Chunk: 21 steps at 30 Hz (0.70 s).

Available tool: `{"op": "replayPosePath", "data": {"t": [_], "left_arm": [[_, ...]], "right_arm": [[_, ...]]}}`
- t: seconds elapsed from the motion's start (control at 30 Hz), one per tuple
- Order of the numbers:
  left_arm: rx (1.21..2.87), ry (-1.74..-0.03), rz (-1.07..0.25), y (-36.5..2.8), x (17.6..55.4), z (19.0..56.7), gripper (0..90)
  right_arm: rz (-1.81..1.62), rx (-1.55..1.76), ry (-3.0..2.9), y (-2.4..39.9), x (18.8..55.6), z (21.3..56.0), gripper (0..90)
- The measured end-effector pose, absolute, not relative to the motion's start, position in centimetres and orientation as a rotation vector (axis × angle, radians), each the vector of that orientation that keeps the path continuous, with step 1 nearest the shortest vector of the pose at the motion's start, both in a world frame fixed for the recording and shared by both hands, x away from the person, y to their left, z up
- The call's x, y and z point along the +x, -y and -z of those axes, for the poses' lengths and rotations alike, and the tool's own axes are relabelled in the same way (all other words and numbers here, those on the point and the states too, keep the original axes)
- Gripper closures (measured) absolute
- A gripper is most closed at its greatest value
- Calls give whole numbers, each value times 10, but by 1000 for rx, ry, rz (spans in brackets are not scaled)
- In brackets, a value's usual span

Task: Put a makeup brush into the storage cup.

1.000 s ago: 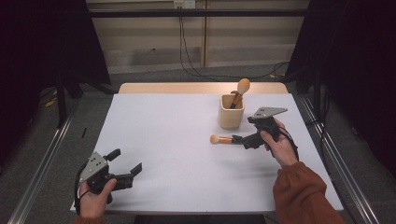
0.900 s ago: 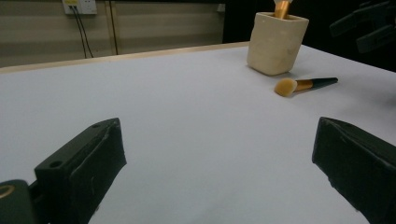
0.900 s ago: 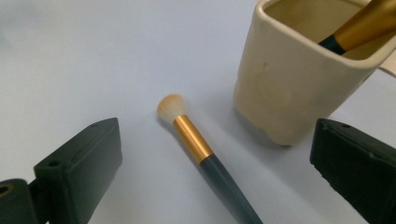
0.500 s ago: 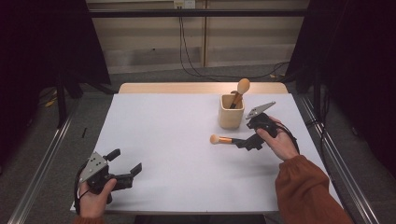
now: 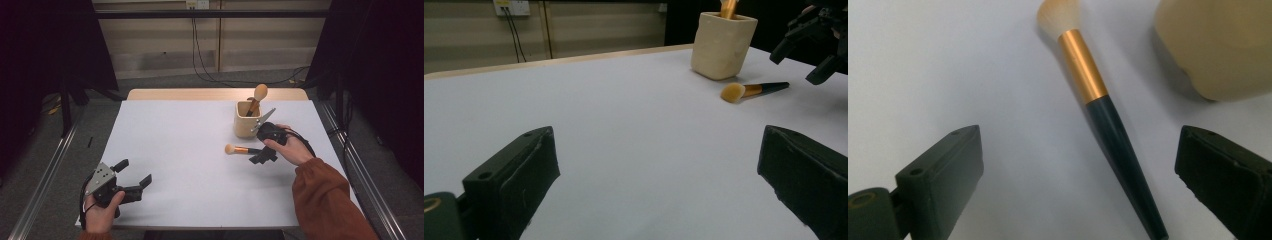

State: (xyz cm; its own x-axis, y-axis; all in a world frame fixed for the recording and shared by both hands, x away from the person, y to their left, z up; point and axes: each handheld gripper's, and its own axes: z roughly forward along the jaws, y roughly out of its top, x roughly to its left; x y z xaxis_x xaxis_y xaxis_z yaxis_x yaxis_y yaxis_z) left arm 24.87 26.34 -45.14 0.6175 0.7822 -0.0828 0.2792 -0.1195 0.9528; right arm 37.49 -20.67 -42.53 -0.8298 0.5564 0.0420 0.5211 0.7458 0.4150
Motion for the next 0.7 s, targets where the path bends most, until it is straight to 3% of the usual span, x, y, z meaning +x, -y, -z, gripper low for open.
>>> {"op": "replayPosePath", "data": {"t": [0.57, 0.7], "left_arm": [[1697, -882, -537, -263, 249, 453, 25], [1704, -879, -532, -263, 249, 453, 25]], "right_arm": [[-448, 730, -2964, 177, 394, 438, 50], [-421, 725, -2973, 174, 399, 439, 111]]}}
